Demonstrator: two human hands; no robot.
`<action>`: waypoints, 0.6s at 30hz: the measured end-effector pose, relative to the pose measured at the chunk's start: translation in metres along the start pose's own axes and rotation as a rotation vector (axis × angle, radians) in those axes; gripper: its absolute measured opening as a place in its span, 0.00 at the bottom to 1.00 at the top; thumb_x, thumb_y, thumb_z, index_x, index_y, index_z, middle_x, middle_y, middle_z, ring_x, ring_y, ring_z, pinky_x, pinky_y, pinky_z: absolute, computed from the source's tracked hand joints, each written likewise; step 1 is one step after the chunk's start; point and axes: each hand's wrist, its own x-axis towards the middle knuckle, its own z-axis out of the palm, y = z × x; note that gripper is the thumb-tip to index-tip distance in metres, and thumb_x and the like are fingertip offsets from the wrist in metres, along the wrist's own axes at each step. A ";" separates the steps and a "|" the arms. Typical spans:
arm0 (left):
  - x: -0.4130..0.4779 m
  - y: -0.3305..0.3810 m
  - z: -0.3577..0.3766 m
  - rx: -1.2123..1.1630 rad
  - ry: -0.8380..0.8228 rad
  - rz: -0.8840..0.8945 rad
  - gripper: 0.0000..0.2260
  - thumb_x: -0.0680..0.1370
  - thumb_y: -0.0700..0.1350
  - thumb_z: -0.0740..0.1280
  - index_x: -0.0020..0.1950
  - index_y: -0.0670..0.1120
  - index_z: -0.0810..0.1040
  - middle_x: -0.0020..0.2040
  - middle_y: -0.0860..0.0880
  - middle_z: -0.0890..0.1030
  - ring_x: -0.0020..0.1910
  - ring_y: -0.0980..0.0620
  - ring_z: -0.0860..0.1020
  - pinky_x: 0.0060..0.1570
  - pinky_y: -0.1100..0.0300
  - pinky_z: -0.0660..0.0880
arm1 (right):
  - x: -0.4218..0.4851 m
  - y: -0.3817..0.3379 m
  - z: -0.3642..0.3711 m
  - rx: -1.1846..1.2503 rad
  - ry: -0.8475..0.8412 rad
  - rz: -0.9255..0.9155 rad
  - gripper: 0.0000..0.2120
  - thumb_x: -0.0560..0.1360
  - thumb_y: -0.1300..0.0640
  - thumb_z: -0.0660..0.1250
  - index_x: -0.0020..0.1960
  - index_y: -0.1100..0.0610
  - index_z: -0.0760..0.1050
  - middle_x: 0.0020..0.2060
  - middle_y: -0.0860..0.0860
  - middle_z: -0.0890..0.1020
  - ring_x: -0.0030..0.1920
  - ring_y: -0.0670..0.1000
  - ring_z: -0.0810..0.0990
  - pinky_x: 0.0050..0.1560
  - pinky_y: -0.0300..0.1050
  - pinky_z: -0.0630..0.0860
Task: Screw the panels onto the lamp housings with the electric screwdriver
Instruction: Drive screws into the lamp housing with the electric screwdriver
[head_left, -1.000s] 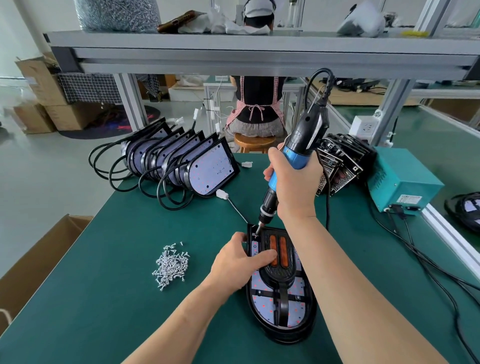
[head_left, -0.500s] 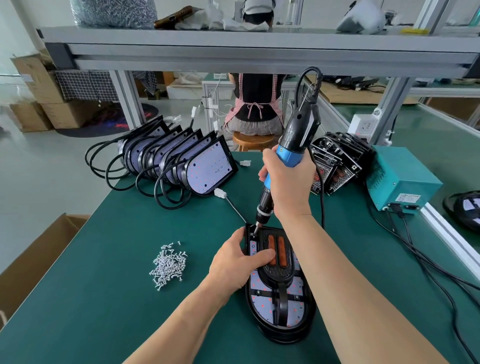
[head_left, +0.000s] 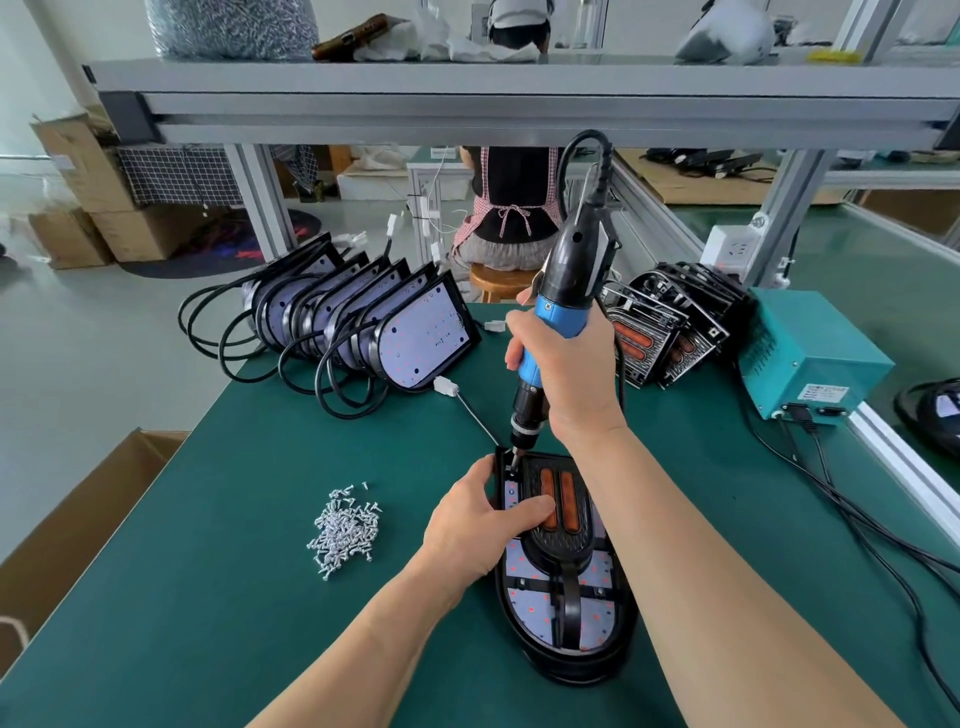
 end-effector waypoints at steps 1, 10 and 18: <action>0.000 0.000 0.000 0.001 -0.004 0.000 0.40 0.63 0.65 0.77 0.71 0.54 0.70 0.59 0.56 0.83 0.60 0.49 0.81 0.64 0.48 0.75 | -0.002 -0.002 -0.001 0.019 -0.018 -0.001 0.07 0.69 0.64 0.70 0.43 0.58 0.73 0.25 0.52 0.74 0.25 0.52 0.73 0.31 0.41 0.73; 0.003 -0.004 -0.002 0.025 -0.044 0.022 0.26 0.66 0.62 0.76 0.60 0.61 0.74 0.52 0.59 0.85 0.54 0.53 0.84 0.61 0.48 0.77 | 0.021 -0.079 -0.025 0.021 0.033 -0.153 0.09 0.72 0.63 0.74 0.46 0.59 0.74 0.29 0.49 0.78 0.26 0.50 0.75 0.29 0.42 0.74; 0.000 -0.003 -0.002 0.022 -0.025 0.023 0.24 0.65 0.62 0.76 0.59 0.62 0.75 0.51 0.59 0.85 0.53 0.54 0.84 0.61 0.48 0.77 | 0.011 -0.032 -0.110 -0.524 0.272 0.195 0.16 0.72 0.50 0.77 0.51 0.56 0.75 0.33 0.49 0.80 0.25 0.44 0.79 0.28 0.41 0.78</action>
